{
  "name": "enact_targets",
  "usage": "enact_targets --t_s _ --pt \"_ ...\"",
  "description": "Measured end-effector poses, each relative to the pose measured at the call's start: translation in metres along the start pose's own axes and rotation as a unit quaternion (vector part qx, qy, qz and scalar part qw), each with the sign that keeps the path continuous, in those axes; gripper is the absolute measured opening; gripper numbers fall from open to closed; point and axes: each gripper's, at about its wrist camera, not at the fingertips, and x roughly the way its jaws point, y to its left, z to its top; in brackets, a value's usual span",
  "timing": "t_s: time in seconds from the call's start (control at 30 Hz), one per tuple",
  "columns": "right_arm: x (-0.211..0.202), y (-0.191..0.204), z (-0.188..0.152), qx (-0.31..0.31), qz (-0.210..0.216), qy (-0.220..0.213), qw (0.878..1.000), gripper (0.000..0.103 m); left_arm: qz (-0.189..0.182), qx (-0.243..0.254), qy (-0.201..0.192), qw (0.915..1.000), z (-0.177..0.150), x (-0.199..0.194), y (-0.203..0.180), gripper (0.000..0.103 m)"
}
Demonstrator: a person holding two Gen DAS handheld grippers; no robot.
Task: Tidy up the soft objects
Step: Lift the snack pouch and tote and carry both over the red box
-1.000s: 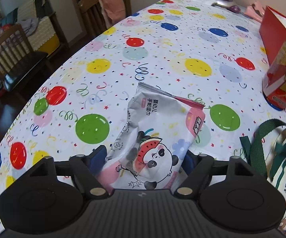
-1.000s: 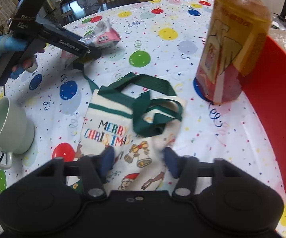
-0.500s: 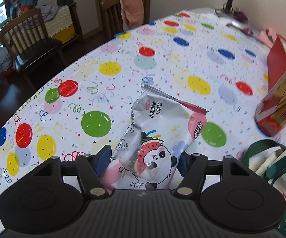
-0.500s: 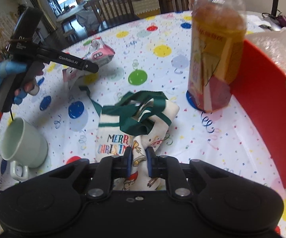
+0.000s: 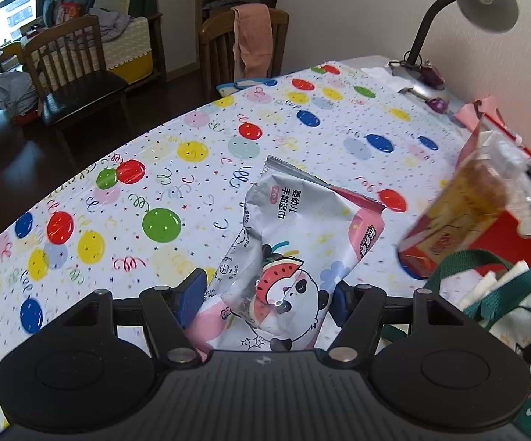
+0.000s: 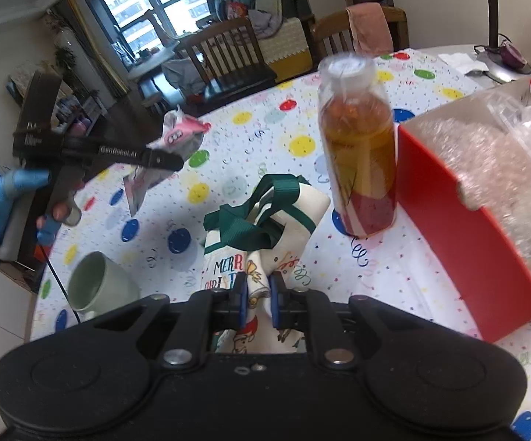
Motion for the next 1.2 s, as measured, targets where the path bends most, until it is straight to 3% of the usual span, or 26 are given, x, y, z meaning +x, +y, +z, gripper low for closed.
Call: enact_targets --t_s 0.37,0.57,0.77,0.97,1.2 --pt "-0.068 -0.037 0.014 -0.005 0.057 -0.023 0.998 0.011 0.017 -0.05 -0.029 0.9982 -0.013 -0.081 -0.061 0.067" --pt "-0.101 -0.066 0.025 -0.008 0.092 -0.038 0.995 0.011 0.018 -0.089 -0.041 0.9951 -0.015 -0.108 -0.103 0.067" --pt "-0.134 -0.106 0.039 -0.006 0.111 -0.067 0.992 0.011 0.012 -0.092 -0.07 0.9932 -0.007 -0.132 -0.159 0.067" --pt "-0.164 -0.15 0.063 -0.004 0.115 -0.095 0.989 0.011 -0.013 -0.098 -0.078 0.9921 0.012 -0.137 -0.211 0.067" --pt "-0.189 -0.199 0.086 0.0 0.091 -0.124 0.988 0.011 -0.038 -0.092 -0.062 0.9931 0.03 -0.113 -0.264 0.067"
